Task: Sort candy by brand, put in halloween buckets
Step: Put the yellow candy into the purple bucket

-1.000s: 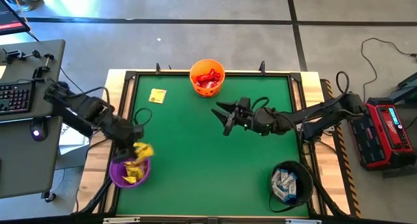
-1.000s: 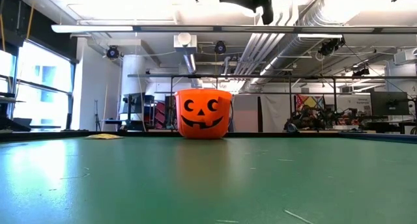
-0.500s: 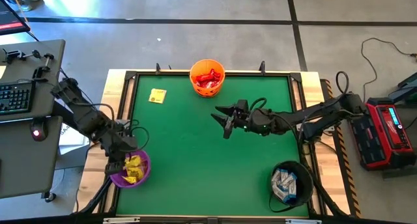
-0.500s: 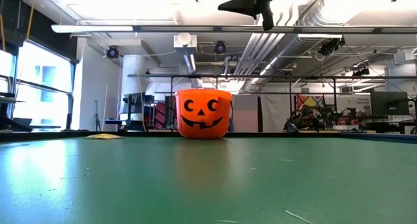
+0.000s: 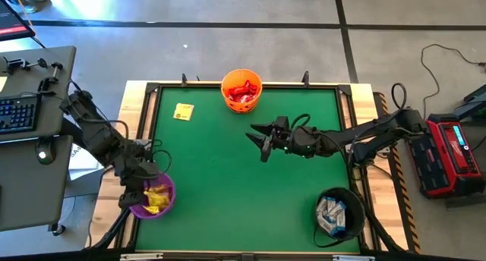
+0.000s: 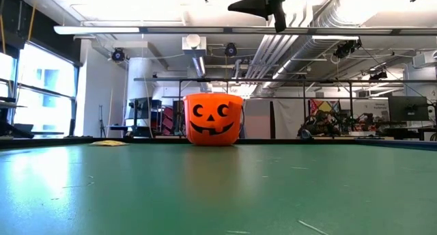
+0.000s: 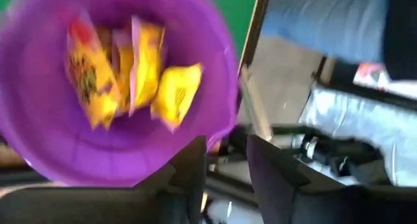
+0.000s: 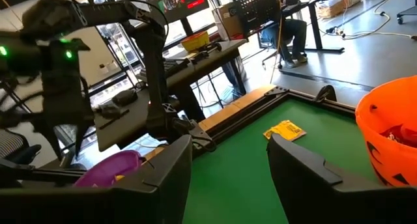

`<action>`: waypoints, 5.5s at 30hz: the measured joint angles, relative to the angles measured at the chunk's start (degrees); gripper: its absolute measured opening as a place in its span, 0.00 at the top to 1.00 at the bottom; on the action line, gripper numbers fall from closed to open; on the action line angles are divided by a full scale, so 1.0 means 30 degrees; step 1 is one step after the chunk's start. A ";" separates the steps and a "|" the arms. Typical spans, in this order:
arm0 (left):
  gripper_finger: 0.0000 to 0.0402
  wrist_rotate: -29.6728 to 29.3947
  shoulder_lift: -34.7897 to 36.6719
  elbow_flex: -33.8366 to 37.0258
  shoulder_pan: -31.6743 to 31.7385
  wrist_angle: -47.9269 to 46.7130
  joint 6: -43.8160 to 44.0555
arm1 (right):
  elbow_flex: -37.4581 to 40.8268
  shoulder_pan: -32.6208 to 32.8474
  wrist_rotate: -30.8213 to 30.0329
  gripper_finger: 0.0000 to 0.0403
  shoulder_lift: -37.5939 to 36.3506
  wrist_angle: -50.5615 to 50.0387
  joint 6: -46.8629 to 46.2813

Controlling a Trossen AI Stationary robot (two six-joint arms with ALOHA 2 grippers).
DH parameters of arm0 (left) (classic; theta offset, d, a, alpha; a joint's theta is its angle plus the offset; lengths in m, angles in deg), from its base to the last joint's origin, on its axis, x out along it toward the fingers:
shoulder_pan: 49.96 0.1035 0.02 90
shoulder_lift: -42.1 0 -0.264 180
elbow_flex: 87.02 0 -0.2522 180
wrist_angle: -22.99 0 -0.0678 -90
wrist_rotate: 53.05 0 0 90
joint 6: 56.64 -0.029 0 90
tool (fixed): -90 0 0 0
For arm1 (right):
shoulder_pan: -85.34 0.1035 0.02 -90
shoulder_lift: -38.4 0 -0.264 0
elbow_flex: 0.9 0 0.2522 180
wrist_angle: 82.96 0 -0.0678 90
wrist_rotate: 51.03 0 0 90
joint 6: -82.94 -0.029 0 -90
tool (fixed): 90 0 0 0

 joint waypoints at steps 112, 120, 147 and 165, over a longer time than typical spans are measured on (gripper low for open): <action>1.00 -0.5975 -0.6886 0.5091 3.0417 0.6591 -2.1286 | 0.0007 -0.0933 -0.0372 0.53 0.0000 -0.0502 0.0460; 1.00 -0.5764 -0.2485 0.5069 2.8386 0.5063 -2.0326 | 0.0007 -0.0933 -0.0386 0.53 0.0000 -0.0499 0.0466; 1.00 -0.2140 0.6034 -0.0542 1.9973 -0.3105 -1.5483 | 0.0007 -0.1020 -0.0387 0.53 0.0000 -0.0488 -0.0669; 1.00 0.0534 0.6797 -0.3135 1.6931 -0.6254 -1.5030 | 0.0007 -0.1005 -0.0911 0.53 -0.0007 -0.0481 -0.1560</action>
